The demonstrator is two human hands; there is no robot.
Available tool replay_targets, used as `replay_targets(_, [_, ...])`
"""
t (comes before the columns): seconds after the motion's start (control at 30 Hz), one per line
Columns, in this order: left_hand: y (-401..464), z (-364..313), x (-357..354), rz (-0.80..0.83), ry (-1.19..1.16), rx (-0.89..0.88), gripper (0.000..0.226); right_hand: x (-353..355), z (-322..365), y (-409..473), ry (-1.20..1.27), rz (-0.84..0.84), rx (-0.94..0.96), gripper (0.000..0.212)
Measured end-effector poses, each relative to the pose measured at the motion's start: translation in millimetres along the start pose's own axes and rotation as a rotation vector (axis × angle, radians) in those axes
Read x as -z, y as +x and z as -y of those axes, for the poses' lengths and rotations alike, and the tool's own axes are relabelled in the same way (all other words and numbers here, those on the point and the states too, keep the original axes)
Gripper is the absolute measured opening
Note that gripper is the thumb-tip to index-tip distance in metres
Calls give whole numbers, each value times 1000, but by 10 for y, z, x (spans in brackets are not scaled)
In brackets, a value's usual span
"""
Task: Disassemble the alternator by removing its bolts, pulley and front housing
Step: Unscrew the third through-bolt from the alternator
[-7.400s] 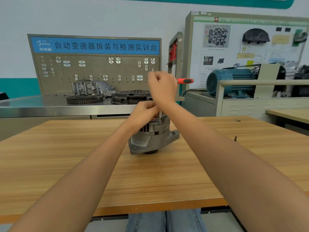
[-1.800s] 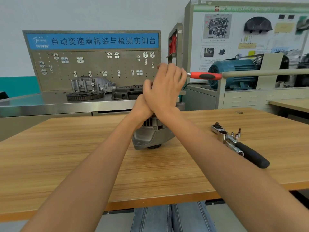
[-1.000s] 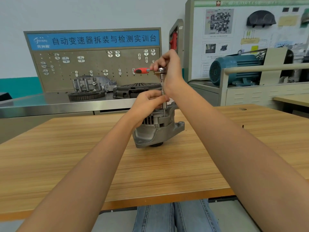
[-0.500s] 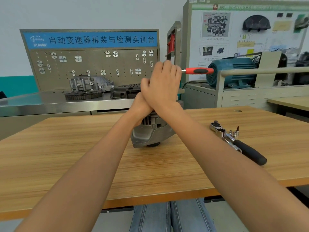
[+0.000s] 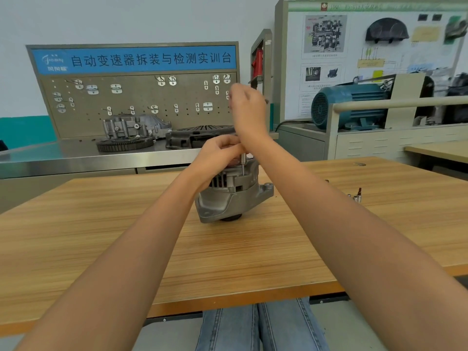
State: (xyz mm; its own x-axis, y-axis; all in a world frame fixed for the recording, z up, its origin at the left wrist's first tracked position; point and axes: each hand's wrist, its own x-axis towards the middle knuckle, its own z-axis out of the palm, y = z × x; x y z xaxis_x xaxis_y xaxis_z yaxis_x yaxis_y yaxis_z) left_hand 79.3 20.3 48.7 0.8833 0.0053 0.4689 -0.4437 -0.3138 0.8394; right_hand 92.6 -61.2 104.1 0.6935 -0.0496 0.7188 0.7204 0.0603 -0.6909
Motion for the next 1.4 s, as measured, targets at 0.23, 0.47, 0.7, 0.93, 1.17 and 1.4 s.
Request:
replay_targets(0.23, [-10,-7,9,13,-13,6,5,96,11,182,742,166,-368,52])
replay_targets(0.47, [-12,3,14,-26,-7,1,14,-68,16,-19,178,-48,-77,37])
replay_targets(0.7, [-18,-5,-7,-98,92,-78,25,-153,-182,-217,-1049,-243,365,32])
replay_targets(0.93, [-32,-20,-11,-39,39,-5,17,-74,-28,-90,-102,-136,122,44])
replay_targets(1.17, [-17,5,0,19,6,-10,7,105,21,139,670,140,-327,49])
replay_targets(1.4, [-3,-1,-7,-56,45,0,20,-61,-22,-85,-71,-90,48,31])
